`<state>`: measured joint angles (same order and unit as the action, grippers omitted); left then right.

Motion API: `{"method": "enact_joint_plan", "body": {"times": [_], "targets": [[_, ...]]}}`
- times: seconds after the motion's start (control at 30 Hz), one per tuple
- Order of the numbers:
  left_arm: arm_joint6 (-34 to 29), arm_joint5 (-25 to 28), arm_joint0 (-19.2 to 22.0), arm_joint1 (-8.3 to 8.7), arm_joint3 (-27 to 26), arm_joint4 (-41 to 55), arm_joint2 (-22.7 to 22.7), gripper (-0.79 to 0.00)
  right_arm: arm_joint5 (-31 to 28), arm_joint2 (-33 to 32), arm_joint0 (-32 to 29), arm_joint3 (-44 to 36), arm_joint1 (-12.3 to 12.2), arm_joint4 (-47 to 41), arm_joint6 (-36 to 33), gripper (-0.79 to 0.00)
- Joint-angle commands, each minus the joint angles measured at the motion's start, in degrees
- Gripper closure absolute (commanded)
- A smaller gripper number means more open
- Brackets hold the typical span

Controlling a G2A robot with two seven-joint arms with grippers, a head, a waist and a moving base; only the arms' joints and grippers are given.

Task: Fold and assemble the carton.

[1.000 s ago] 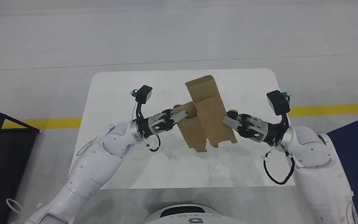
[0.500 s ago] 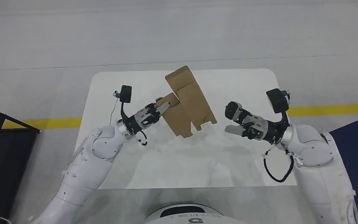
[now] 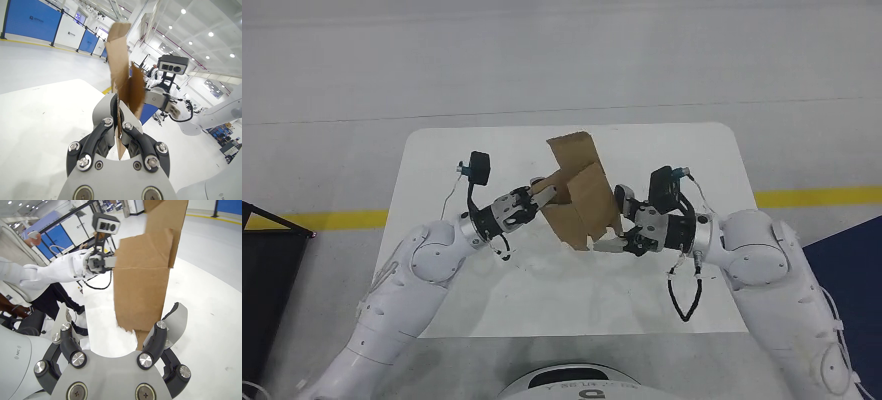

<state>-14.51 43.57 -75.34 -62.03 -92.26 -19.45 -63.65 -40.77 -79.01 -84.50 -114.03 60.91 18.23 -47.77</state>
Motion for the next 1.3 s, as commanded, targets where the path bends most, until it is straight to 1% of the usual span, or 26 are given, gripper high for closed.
{"method": "enact_joint_plan", "body": {"times": [0.0, 0.13, 0.27, 0.33, 0.47, 0.63, 0.83, 0.97, 1.1, 1.27], "targets": [[0.21, -0.43, 0.11, -0.08, 0.02, 0.27, 0.01, 0.0, -1.43, 1.12, 0.31, -0.46, -0.09, -1.48, -0.54, -0.785], [0.9, -1.78, 0.17, -0.29, 0.3, 1.06, 0.08, 0.0, -2.85, 2.56, 1.34, -0.46, -0.43, -3.55, -2.68, -0.785], [1.31, -2.25, 0.21, -0.49, 0.56, 2.32, 0.18, 0.0, -1.56, 1.22, 2.12, 1.11, -0.61, -2.78, -0.12, -0.785], [1.34, -2.54, 0.25, -0.56, 0.7, 2.74, 0.11, 0.0, -1.81, 1.49, 1.98, 0.98, -0.66, -2.38, 0.69, -0.785], [1.74, -3.45, 0.18, -0.74, 0.87, 3.61, 0.1, 0.0, -3.08, 4.12, 2.34, 0.44, -0.77, -3.22, -0.44, -0.785], [1.94, -4.31, 0.32, -1.06, 1.02, 4.7, 0.52, 0.0, -3.96, 7.53, 4.27, 0.78, -0.76, -5.41, -1.02, -0.785], [1.68, -4.29, 0.69, -1.6, 1.75, 8.29, 1.87, 0.0, -3.56, 11.49, 6.58, 3.01, -0.49, -4.24, -0.24, -0.785], [1.32, -4.06, 0.94, -1.89, 2.76, 9.67, 2.45, 0.0, -3.09, 12.74, 7.85, 4.55, -0.4, -2.37, 0.7, -0.785], [1.42, -3.63, 1.04, -1.98, 3.7, 9.58, 1.95, 0.0, -2.92, 10.75, 7.71, 3.91, -0.77, -1.81, 2.19, -0.785], [1.35, -2.8, 0.66, -1.84, 3.51, 9.01, 0.46, 0.0, -1.08, 4.43, 4.73, 1.68, -1.7, 1.33, 4.77, -0.785]]}}
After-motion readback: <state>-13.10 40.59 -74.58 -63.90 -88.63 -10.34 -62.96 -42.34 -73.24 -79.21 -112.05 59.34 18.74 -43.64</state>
